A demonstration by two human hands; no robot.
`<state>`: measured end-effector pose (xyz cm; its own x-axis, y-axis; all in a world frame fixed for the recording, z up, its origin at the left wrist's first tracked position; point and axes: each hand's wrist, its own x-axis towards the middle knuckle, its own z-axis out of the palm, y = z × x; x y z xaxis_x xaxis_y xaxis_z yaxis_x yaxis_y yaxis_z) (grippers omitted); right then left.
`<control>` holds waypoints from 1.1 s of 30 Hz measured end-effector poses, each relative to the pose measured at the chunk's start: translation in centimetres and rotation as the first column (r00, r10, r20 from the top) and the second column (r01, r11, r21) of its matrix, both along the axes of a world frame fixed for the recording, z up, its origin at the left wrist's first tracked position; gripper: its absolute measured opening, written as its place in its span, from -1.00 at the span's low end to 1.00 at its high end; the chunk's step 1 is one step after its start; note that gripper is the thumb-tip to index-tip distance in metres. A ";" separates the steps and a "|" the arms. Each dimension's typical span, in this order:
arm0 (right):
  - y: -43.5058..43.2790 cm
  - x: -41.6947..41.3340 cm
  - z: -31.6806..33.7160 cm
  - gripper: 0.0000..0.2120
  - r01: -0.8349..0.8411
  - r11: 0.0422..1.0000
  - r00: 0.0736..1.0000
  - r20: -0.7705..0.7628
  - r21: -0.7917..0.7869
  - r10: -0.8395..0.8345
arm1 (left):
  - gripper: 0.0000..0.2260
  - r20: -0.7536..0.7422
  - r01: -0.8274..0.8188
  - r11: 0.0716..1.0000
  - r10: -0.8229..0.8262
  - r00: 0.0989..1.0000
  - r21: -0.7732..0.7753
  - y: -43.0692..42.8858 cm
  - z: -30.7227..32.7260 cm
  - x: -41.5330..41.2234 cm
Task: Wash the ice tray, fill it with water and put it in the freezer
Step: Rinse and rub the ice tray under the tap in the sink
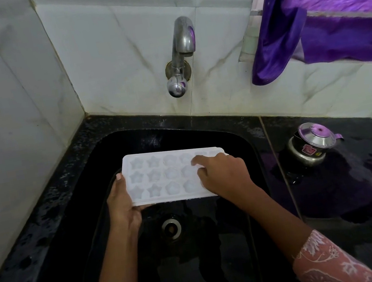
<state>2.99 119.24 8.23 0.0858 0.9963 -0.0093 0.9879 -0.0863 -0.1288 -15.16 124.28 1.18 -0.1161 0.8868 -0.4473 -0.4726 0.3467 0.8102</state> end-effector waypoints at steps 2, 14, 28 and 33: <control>0.1 -0.5 -0.1 -0.64 -0.031 0.999 0.999 -0.031 -0.037 0.030 | -0.70 -0.001 0.002 1.000 -0.002 1.000 0.001 0.0 0.0 0.0; 0.2 -1.2 -1.4 -0.63 -0.072 0.994 0.995 -0.075 -0.083 0.066 | -0.71 -0.011 -0.006 1.000 0.006 1.000 0.009 0.0 -0.4 0.0; 0.3 -1.2 -1.4 -0.68 -0.038 0.996 0.995 -0.097 -0.080 0.030 | -0.71 0.006 0.000 1.000 0.000 1.000 -0.005 -0.2 -0.7 0.2; -0.2 -1.3 -1.4 -0.64 -0.039 0.995 0.995 -0.093 -0.097 0.030 | -0.68 0.007 -0.012 1.000 0.012 1.000 -0.004 -0.2 -0.8 0.2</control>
<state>1.65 119.04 6.87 0.0460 0.9924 -0.1139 0.9751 -0.0694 -0.2108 -15.00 124.08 0.43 -0.1240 0.8834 -0.4519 -0.4827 0.3442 0.8053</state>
